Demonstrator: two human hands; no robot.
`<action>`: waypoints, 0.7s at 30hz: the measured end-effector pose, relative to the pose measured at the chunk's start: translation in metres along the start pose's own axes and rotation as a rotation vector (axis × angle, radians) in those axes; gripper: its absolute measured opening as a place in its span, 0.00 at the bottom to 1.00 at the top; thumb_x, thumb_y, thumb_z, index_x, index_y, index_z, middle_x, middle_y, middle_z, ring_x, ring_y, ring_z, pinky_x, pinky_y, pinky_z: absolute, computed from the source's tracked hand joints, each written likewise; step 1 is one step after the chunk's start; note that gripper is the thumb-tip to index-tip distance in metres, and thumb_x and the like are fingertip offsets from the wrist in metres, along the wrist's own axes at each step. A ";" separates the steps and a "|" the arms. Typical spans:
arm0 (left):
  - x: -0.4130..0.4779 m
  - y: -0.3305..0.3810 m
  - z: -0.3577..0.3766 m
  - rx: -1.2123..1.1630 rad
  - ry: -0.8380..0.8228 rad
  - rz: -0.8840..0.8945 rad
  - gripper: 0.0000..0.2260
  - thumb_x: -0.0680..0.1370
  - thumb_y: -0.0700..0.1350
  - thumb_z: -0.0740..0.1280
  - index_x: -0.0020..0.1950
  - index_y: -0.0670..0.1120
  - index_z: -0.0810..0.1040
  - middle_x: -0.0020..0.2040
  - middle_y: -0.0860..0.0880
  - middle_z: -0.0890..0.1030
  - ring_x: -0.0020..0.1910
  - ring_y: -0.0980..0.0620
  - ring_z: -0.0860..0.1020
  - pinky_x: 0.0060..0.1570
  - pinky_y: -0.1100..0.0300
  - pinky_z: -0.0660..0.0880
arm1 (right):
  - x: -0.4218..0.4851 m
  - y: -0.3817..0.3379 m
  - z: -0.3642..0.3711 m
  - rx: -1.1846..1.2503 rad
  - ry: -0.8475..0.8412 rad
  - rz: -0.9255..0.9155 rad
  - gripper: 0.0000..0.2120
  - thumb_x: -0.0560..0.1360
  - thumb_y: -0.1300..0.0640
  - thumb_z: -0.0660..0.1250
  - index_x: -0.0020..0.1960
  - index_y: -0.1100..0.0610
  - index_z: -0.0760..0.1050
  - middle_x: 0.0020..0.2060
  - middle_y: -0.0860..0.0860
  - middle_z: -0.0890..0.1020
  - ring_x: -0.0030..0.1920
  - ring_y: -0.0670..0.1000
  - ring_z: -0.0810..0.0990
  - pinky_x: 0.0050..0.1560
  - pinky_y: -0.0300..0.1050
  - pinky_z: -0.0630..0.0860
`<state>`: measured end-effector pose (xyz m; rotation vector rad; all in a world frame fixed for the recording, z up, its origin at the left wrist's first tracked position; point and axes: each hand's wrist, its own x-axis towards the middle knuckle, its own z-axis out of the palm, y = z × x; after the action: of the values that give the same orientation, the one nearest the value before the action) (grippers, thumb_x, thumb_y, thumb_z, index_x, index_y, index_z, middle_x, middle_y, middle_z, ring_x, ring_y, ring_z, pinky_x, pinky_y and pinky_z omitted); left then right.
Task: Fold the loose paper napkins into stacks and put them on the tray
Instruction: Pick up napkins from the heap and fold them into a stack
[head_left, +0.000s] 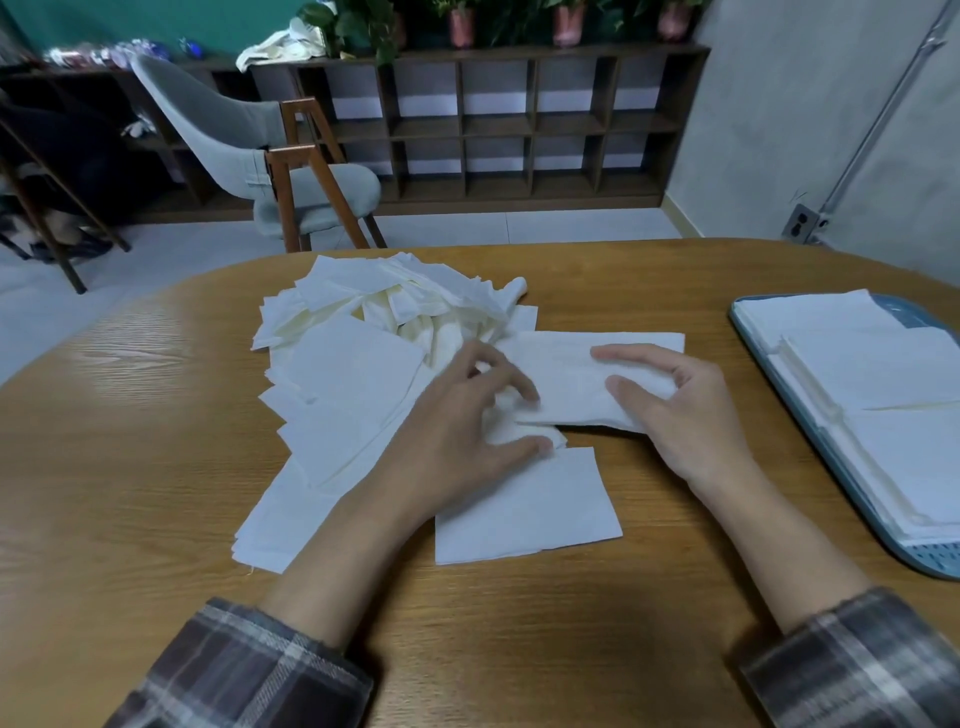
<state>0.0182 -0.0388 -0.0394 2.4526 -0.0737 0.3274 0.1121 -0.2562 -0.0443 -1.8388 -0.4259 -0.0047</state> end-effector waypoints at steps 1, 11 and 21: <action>0.000 -0.001 -0.001 0.024 -0.086 0.009 0.15 0.72 0.58 0.80 0.55 0.57 0.82 0.56 0.60 0.76 0.52 0.61 0.76 0.49 0.67 0.72 | 0.000 0.001 0.000 -0.007 0.011 -0.001 0.15 0.80 0.66 0.70 0.56 0.47 0.87 0.53 0.30 0.85 0.60 0.29 0.77 0.57 0.20 0.67; -0.002 0.001 0.000 -0.120 -0.203 0.021 0.03 0.76 0.46 0.79 0.46 0.50 0.86 0.43 0.55 0.84 0.44 0.56 0.80 0.43 0.69 0.72 | -0.002 0.000 0.003 -0.003 -0.018 -0.015 0.14 0.80 0.65 0.70 0.56 0.48 0.87 0.53 0.32 0.86 0.60 0.29 0.78 0.57 0.20 0.67; -0.003 0.015 -0.007 -0.452 0.064 -0.041 0.05 0.76 0.45 0.79 0.48 0.50 0.86 0.46 0.54 0.87 0.49 0.54 0.84 0.52 0.63 0.78 | -0.012 -0.015 0.006 0.209 -0.307 0.048 0.10 0.81 0.49 0.72 0.54 0.54 0.88 0.50 0.49 0.89 0.53 0.47 0.87 0.52 0.37 0.78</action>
<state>0.0118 -0.0459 -0.0257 1.9920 -0.0618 0.3306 0.0953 -0.2506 -0.0344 -1.6461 -0.5732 0.3467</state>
